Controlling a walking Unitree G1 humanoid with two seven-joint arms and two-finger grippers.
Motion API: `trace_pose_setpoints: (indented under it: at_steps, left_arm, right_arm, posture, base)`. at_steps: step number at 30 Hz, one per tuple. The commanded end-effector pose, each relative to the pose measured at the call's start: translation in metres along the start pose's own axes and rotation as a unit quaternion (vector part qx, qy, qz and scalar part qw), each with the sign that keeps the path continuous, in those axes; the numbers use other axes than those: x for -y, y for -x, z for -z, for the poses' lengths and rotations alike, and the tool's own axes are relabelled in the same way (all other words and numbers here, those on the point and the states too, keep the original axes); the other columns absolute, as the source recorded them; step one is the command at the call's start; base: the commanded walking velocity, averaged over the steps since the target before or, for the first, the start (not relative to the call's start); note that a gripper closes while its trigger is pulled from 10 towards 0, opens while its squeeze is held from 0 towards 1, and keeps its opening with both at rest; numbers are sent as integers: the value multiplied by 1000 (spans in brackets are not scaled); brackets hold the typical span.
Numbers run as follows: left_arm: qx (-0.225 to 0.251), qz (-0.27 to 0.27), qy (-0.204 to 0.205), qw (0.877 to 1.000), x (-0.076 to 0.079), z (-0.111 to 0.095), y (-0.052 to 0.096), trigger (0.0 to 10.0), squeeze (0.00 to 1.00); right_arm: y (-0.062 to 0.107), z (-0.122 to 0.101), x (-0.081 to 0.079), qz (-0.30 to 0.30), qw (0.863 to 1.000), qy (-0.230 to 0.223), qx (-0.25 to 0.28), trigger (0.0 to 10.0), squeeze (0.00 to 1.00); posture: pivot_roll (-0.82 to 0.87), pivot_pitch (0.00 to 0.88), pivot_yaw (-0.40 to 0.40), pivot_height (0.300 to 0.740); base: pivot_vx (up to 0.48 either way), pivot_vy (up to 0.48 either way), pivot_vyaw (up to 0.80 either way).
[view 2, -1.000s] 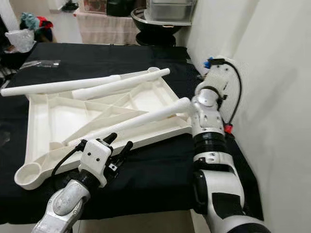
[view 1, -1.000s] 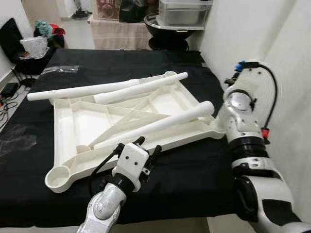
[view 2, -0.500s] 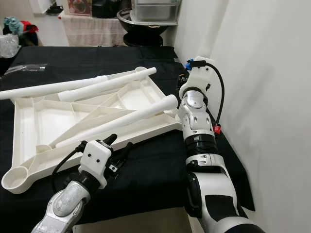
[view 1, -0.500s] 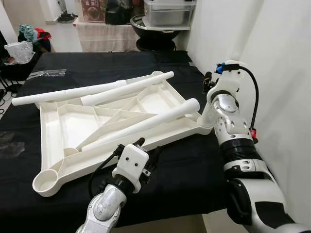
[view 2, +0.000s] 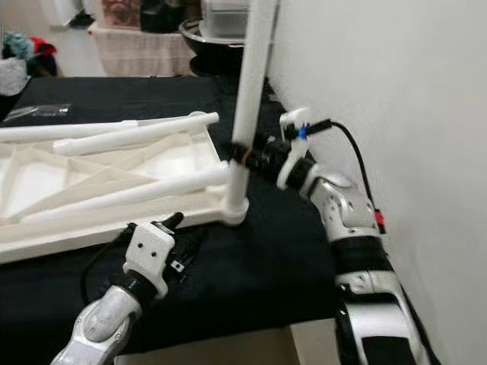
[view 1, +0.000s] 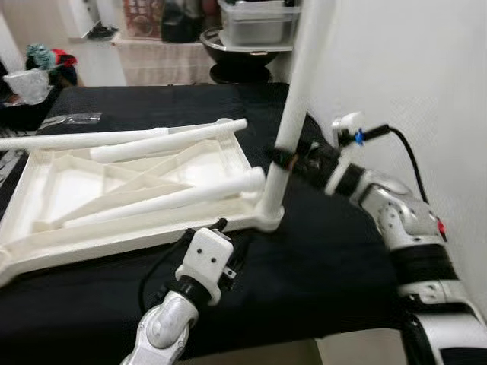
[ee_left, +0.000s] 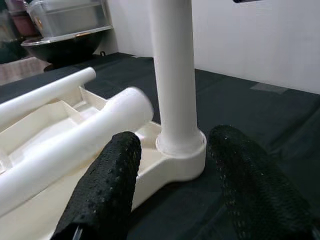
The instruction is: Building children table
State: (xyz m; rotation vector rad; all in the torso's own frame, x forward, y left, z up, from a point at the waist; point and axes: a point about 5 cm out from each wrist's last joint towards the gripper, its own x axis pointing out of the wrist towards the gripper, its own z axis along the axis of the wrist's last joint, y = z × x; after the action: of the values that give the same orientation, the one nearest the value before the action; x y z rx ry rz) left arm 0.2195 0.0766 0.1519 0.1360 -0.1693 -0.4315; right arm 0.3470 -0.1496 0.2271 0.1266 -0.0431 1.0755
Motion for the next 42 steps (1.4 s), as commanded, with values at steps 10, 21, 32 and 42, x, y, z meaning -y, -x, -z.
trace_pose_setpoints:
  at_steps: [10,21,32,42]
  left_arm:
    - [-6,1,1,1000,1,2,2,10000,0]
    - [-7,-3,0,1000,1,2,3,10000,0]
    - [-5,3,1,1000,2,2,0,10000,0]
    - [-4,5,1,1000,2,3,0,10000,0]
  right_arm:
    - [-34,4,-24,-111,993,21,-21,10000,0]
    - [-34,7,16,111,992,54,-41,0,0]
    - [47,13,82,604,794,0,-73,0,0]
    - [54,12,84,707,704,-2,-64,10000,0]
  posture:
    - [51,21,-75,740]
    - [46,11,-79,740]
    - [39,4,-71,740]
    - [36,0,-73,740]
  base:
    - [0,0,0]
    - [0,0,0]
    - [0,0,0]
    - [0,0,0]
